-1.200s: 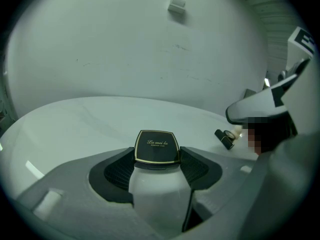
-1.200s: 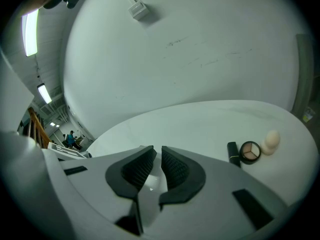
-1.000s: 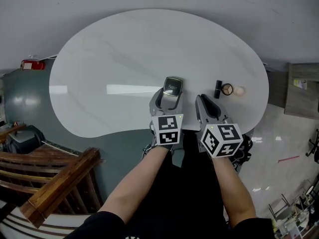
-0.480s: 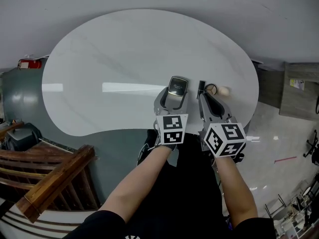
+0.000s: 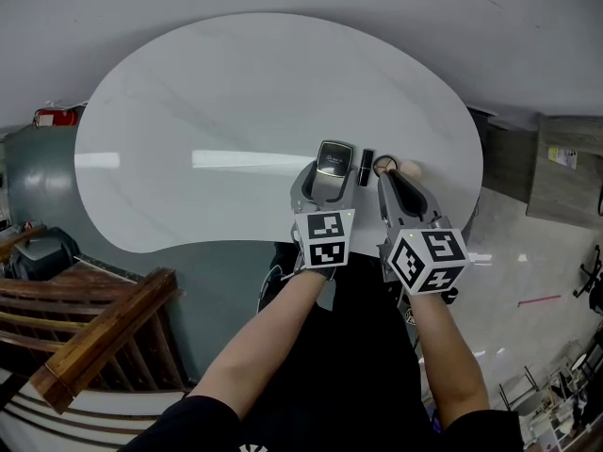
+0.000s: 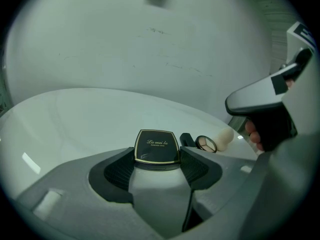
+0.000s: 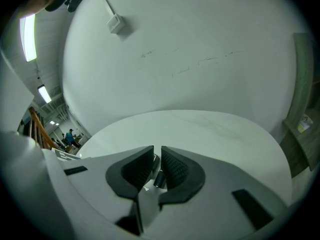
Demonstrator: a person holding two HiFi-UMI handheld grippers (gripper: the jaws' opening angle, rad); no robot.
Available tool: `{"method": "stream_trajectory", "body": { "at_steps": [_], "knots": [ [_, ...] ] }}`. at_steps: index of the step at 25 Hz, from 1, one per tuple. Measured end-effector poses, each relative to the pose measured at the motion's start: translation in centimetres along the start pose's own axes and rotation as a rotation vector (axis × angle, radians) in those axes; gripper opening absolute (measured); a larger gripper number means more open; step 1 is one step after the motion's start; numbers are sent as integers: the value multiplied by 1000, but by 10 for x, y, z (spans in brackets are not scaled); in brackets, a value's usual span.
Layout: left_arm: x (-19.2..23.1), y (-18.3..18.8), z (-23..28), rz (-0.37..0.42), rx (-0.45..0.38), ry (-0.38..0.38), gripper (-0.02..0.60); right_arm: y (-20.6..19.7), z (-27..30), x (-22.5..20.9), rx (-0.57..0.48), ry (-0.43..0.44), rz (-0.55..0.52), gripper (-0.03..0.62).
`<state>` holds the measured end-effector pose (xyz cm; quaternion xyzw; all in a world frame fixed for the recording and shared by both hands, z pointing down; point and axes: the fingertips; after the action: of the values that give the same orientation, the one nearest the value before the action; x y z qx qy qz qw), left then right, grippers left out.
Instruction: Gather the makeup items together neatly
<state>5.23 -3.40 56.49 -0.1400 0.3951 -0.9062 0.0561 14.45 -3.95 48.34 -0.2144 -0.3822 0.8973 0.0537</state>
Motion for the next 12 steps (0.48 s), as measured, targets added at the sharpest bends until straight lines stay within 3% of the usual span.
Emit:
{"method": "stream_trajectory", "body": {
  "at_steps": [7, 12],
  "knots": [
    [-5, -6, 5, 22, 14, 10, 293, -2, -1, -11, 6, 1, 5, 55],
    [-7, -5, 5, -5, 13, 0, 293, -2, -1, -10, 7, 10, 3, 55]
  ]
}}
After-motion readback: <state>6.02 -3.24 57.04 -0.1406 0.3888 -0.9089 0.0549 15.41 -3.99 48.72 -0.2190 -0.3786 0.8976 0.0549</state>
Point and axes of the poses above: the fingertips, and each gripper's own axes: z forward along the fingers, x to its left, y out of its top, and after that the axes turned 6 degrees about -y, right-handed
